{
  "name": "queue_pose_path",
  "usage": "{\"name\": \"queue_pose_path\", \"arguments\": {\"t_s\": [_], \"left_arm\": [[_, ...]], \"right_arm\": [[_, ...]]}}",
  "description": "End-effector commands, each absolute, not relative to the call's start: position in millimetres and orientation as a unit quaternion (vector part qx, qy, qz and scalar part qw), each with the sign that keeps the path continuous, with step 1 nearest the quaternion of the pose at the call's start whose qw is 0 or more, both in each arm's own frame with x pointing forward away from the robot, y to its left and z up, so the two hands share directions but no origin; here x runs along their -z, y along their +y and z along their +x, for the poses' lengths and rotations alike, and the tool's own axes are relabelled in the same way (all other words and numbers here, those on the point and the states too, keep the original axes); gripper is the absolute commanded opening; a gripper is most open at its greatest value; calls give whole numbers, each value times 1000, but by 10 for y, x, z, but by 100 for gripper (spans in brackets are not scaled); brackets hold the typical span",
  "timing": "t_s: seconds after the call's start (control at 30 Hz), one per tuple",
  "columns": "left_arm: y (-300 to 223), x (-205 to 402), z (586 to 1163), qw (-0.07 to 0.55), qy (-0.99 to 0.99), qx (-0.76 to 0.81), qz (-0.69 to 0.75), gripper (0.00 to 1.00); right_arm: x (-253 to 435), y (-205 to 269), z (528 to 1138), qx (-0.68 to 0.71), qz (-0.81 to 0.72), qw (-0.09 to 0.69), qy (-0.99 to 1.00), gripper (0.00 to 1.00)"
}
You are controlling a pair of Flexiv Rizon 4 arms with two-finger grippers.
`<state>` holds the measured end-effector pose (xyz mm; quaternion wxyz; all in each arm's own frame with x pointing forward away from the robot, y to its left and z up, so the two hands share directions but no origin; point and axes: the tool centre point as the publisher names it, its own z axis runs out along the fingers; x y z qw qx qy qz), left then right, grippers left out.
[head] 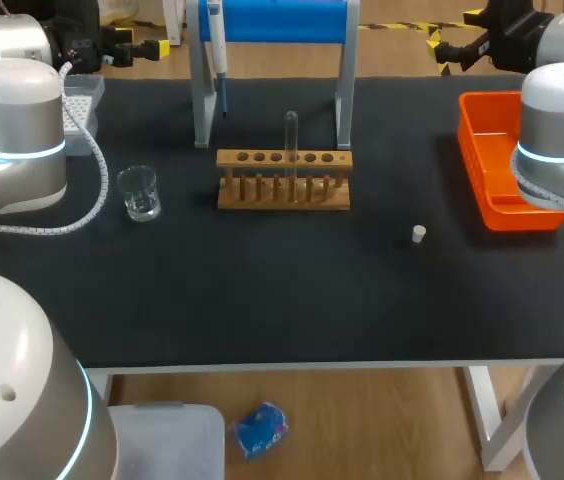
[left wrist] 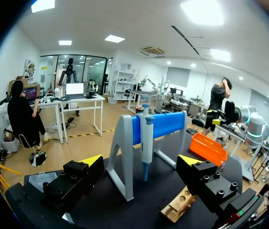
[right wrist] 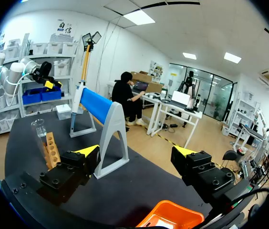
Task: Invert the test tube, pick up the pipette, mount the tip to pipette, aspirate from beaker and dispense into the tube, eject the tip, return the pipette, and cap with the stopper.
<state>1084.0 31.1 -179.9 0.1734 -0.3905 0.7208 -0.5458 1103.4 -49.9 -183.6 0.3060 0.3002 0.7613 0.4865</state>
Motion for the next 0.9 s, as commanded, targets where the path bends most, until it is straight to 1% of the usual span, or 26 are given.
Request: {"name": "queue_pose_path", "arguments": {"t_s": [0.03, 0.67, 0.9], "left_arm": [[305, 1811, 10831, 176, 719, 547, -391, 100], [305, 1811, 10831, 176, 719, 547, -391, 100], [312, 1750, 10766, 162, 729, 565, -350, 100]], "right_arm": [[1840, -501, 11039, -487, 300, 306, 761, 100], [1840, -501, 11039, -487, 300, 306, 761, 100], [1780, -409, 10953, -519, 251, 277, 769, 100]]}}
